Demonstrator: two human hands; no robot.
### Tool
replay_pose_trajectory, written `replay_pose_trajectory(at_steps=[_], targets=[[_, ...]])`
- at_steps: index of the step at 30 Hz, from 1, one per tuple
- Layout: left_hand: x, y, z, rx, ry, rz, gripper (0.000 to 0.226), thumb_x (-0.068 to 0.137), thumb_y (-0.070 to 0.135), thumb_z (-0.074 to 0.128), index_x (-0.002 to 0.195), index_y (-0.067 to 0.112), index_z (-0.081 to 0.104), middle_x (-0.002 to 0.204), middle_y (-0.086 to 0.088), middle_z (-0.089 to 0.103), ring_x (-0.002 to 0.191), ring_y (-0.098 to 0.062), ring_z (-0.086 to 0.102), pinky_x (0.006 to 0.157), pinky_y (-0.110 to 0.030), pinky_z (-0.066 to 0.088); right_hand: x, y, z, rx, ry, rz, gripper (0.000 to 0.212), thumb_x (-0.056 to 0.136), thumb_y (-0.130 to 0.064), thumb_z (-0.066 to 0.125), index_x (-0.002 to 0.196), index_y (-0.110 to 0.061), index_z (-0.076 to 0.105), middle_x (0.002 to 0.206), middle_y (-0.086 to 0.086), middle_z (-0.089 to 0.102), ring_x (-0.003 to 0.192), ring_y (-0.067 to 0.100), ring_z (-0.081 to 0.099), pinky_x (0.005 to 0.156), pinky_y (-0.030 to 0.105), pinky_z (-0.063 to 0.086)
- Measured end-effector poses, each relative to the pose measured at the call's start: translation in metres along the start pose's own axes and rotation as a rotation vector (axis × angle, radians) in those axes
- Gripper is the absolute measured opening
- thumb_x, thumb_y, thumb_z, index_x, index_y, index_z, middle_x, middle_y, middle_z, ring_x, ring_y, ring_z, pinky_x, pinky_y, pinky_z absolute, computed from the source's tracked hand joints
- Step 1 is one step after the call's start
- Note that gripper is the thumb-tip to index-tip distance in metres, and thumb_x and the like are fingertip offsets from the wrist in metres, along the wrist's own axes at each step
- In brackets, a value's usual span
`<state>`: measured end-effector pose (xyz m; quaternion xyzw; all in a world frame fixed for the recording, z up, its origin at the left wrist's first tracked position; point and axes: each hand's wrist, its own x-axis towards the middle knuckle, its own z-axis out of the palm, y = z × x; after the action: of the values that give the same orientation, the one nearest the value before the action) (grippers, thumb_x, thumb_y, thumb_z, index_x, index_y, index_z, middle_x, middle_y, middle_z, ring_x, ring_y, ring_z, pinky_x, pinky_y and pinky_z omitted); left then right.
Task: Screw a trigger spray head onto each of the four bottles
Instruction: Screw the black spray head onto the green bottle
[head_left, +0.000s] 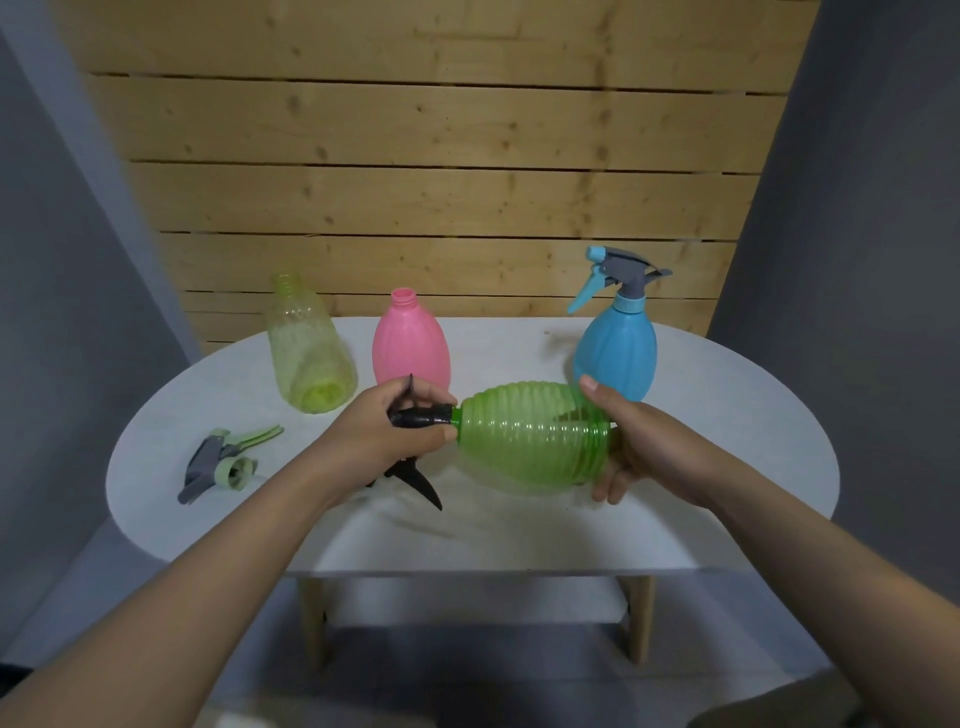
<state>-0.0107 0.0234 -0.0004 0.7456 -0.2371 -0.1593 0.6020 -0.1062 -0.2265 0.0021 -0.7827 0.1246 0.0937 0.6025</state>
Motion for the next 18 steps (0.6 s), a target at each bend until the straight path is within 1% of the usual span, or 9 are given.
replay_pose_trajectory(at_steps=[3, 6, 8, 9, 11, 13, 15, 16, 18], targets=[[0.0013, -0.0006, 0.0016, 0.013, 0.039, -0.021, 0.022, 0.075, 0.003, 0.071, 0.084, 0.022, 0.065, 0.065, 0.019, 0.068, 0.049, 0.000, 0.055, 0.049, -0.014, 0.044, 0.0009, 0.0033, 0.0031, 0.032, -0.047, 0.010, 0.094, 0.060, -0.078, 0.042, 0.125, -0.011, 0.051, 0.099, 0.024, 0.071, 0.077, 0.031, 0.073, 0.062, 0.035, 0.058], [0.0033, -0.0003, 0.0014, 0.002, 0.096, -0.079, 0.018, 0.075, 0.008, 0.072, 0.086, 0.020, 0.064, 0.052, 0.017, 0.062, 0.045, -0.005, 0.051, 0.047, -0.017, 0.043, 0.0032, 0.0049, 0.0021, 0.200, -0.044, -0.087, 0.076, 0.067, -0.057, 0.067, 0.132, -0.022, 0.048, 0.129, 0.010, 0.057, 0.108, 0.026, 0.064, 0.079, 0.042, 0.058], [0.0034, 0.0004, -0.0003, -0.009, 0.112, -0.099, 0.018, 0.076, 0.010, 0.071, 0.088, 0.020, 0.064, 0.049, 0.016, 0.060, 0.046, -0.006, 0.051, 0.047, -0.017, 0.042, 0.0032, 0.0033, -0.0003, 0.281, -0.044, -0.155, 0.060, 0.075, -0.030, 0.074, 0.129, -0.027, 0.049, 0.126, 0.008, 0.057, 0.105, 0.023, 0.065, 0.074, 0.036, 0.058], [0.0028, 0.0010, -0.0011, -0.016, 0.101, -0.094, 0.018, 0.077, 0.009, 0.071, 0.089, 0.020, 0.064, 0.050, 0.017, 0.061, 0.046, -0.006, 0.051, 0.047, -0.017, 0.043, 0.0026, 0.0024, -0.0018, 0.267, -0.045, -0.169, 0.054, 0.077, -0.025, 0.072, 0.127, -0.026, 0.051, 0.122, 0.010, 0.060, 0.100, 0.024, 0.067, 0.071, 0.034, 0.057], [0.0009, 0.0021, -0.0014, -0.022, 0.055, -0.062, 0.019, 0.078, 0.006, 0.070, 0.089, 0.020, 0.064, 0.056, 0.018, 0.064, 0.048, -0.004, 0.051, 0.049, -0.016, 0.044, -0.0004, -0.0009, -0.0020, 0.147, -0.022, -0.144, 0.053, 0.076, -0.045, 0.067, 0.122, -0.020, 0.056, 0.113, 0.015, 0.065, 0.087, 0.028, 0.071, 0.063, 0.031, 0.056], [-0.0017, 0.0024, 0.0005, -0.014, 0.021, -0.034, 0.022, 0.077, 0.002, 0.069, 0.087, 0.021, 0.064, 0.063, 0.019, 0.067, 0.050, -0.001, 0.053, 0.050, -0.015, 0.044, -0.0007, -0.0012, -0.0011, 0.029, 0.019, -0.070, 0.068, 0.073, -0.064, 0.053, 0.119, -0.014, 0.055, 0.093, 0.019, 0.071, 0.068, 0.028, 0.071, 0.054, 0.029, 0.054], [-0.0025, 0.0026, 0.0022, 0.002, 0.016, -0.029, 0.023, 0.076, 0.000, 0.070, 0.086, 0.021, 0.064, 0.065, 0.020, 0.068, 0.050, 0.003, 0.054, 0.049, -0.014, 0.044, -0.0001, -0.0001, -0.0001, -0.016, 0.036, -0.003, 0.070, 0.075, -0.071, 0.042, 0.119, -0.016, 0.050, 0.074, 0.019, 0.072, 0.057, 0.026, 0.070, 0.051, 0.027, 0.054], [-0.0021, 0.0025, 0.0023, 0.007, 0.024, -0.032, 0.023, 0.076, 0.001, 0.070, 0.086, 0.020, 0.063, 0.064, 0.020, 0.068, 0.049, 0.003, 0.054, 0.048, -0.014, 0.044, 0.0001, 0.0003, 0.0009, -0.014, 0.021, 0.004, 0.071, 0.073, -0.073, 0.041, 0.119, -0.019, 0.049, 0.075, 0.017, 0.073, 0.060, 0.026, 0.071, 0.053, 0.028, 0.056], [-0.0007, 0.0024, 0.0004, 0.010, 0.056, -0.048, 0.019, 0.077, 0.003, 0.070, 0.085, 0.019, 0.063, 0.057, 0.019, 0.065, 0.046, 0.001, 0.052, 0.047, -0.013, 0.043, 0.0004, 0.0013, 0.0030, 0.034, -0.027, -0.049, 0.078, 0.066, -0.073, 0.049, 0.124, -0.021, 0.049, 0.101, 0.014, 0.072, 0.081, 0.026, 0.073, 0.068, 0.036, 0.060]])
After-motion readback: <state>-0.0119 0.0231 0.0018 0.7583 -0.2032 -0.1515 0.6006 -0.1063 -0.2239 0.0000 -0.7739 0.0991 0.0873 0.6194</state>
